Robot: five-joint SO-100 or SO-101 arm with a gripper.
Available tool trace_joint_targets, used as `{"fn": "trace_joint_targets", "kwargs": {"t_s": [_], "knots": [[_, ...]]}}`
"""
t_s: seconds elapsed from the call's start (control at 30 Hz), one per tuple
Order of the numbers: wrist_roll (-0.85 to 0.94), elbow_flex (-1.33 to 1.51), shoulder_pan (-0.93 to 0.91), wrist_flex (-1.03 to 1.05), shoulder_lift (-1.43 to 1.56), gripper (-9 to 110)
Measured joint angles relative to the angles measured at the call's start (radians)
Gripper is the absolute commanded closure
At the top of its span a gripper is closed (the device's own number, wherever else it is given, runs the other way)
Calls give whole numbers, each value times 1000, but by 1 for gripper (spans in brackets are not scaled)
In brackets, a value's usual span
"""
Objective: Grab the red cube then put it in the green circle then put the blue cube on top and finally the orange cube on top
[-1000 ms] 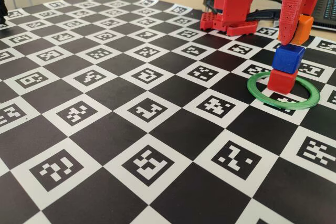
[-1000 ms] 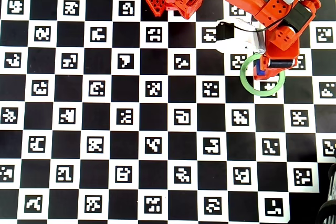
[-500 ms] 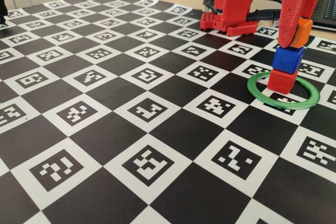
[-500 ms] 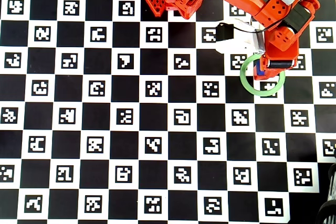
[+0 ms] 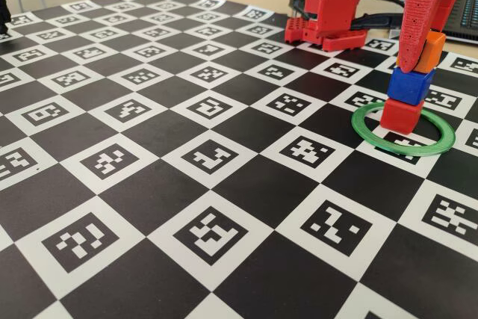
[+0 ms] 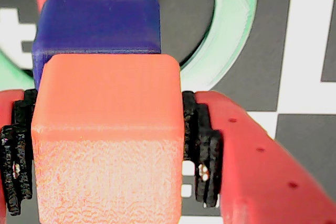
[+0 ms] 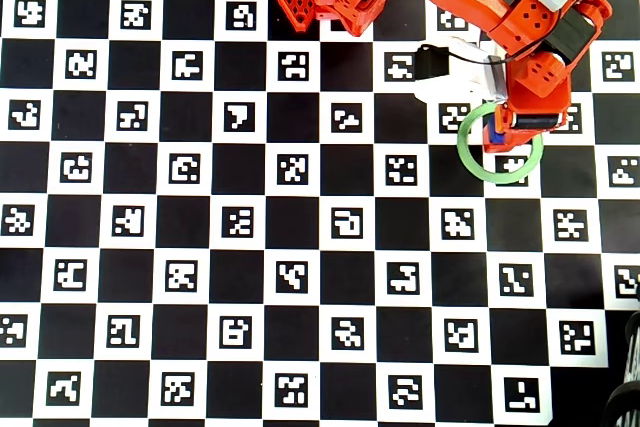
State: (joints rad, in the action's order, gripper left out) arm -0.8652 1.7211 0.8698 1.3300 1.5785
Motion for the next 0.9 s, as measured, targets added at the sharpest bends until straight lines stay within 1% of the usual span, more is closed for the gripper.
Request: {"fn": "trace_joint_targets", "kwargs": {"t_s": [0.1, 0.23, 0.3, 0.37, 0.53, 0.67, 0.9], "knots": [[0, 0, 0, 0, 0, 89], [0, 0, 0, 0, 0, 82], [0, 14, -2, -2, -2, 77], [0, 18, -2, -2, -2, 67], [-17, 20, -2, 0, -2, 58], [-31, 20, -2, 26, -2, 55], [-15, -23, 17, 132, -2, 56]]}}
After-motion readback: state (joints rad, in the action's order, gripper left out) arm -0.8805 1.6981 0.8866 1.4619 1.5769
